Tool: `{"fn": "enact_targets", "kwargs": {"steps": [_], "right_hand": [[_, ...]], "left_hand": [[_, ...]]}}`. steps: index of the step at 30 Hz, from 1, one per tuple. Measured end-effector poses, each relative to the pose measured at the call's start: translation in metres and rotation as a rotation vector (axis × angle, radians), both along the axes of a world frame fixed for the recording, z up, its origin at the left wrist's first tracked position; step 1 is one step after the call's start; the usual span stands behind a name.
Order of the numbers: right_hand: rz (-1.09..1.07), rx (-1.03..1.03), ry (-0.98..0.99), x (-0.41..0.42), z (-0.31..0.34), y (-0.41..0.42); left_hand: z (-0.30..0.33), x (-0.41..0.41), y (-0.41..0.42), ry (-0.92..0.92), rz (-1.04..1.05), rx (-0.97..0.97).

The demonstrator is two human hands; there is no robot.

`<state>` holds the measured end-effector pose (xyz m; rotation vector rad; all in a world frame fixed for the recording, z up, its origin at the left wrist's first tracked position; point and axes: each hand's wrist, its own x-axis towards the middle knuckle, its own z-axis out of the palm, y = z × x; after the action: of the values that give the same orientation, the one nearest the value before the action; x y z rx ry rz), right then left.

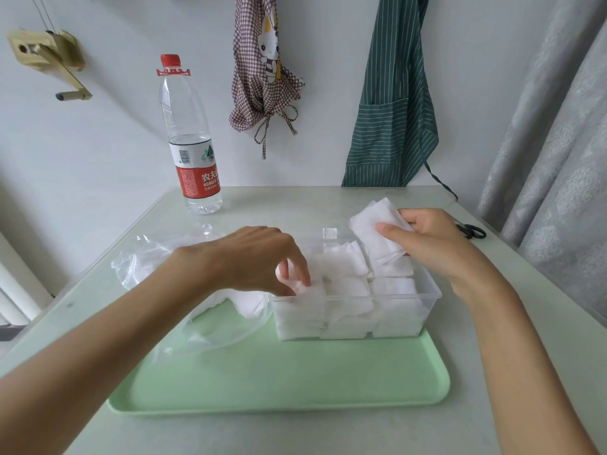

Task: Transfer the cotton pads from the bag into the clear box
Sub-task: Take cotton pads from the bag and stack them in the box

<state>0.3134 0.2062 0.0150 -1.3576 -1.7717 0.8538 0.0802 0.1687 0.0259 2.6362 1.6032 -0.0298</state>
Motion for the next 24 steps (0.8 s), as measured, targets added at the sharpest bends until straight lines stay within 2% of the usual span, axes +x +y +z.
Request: {"fn": "enact_targets", "kwargs": {"steps": [5, 7, 10, 16, 19, 24], "right_hand": [[0.001, -0.021, -0.067, -0.002, -0.004, 0.002], [0.002, -0.025, -0.067, -0.003, -0.006, 0.003], [-0.028, -0.008, -0.032, -0.002, -0.006, 0.006], [-0.045, -0.028, -0.035, 0.002, -0.008, 0.006], [-0.037, -0.030, -0.039, 0.004, -0.006, 0.007], [-0.041, -0.037, -0.049, 0.004, -0.005, 0.007]], "left_hand": [[0.002, 0.007, 0.003, 0.119, -0.004, -0.038], [0.010, 0.010, 0.003, 0.057, 0.016, -0.003], [0.017, 0.021, 0.010, -0.094, 0.036, 0.161], [-0.006, 0.051, 0.026, -0.001, 0.007, 0.138], [-0.005, 0.047, 0.030, -0.038, 0.018, 0.190], [0.001, 0.043, 0.029, -0.059, 0.051, 0.165]]}}
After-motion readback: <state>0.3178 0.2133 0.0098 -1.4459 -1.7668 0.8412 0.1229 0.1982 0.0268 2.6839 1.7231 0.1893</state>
